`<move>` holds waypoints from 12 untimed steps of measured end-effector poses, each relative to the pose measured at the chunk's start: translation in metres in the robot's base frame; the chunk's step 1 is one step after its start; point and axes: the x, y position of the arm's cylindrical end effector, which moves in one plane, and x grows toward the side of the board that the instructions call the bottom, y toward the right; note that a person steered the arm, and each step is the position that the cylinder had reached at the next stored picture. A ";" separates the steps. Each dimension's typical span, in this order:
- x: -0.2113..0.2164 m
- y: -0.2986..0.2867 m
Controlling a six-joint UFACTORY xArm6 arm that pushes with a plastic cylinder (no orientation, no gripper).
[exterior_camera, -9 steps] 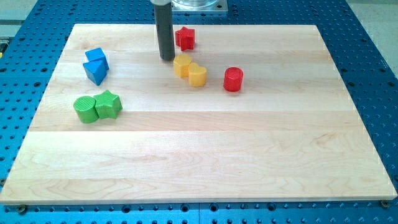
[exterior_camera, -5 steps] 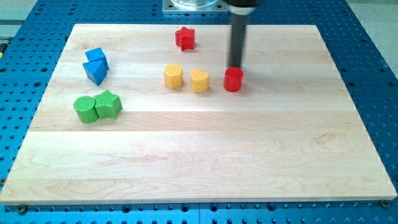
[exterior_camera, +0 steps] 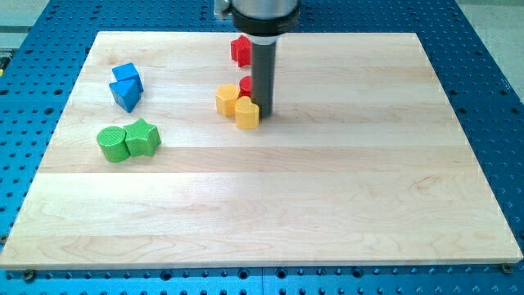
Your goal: Place the red circle above the hexagon
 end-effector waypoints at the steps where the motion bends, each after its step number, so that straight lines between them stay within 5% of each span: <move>1: -0.049 -0.008; 2: -0.080 -0.008; 5: -0.062 0.002; 9: -0.051 -0.087; 10: -0.023 -0.117; 12: 0.122 -0.104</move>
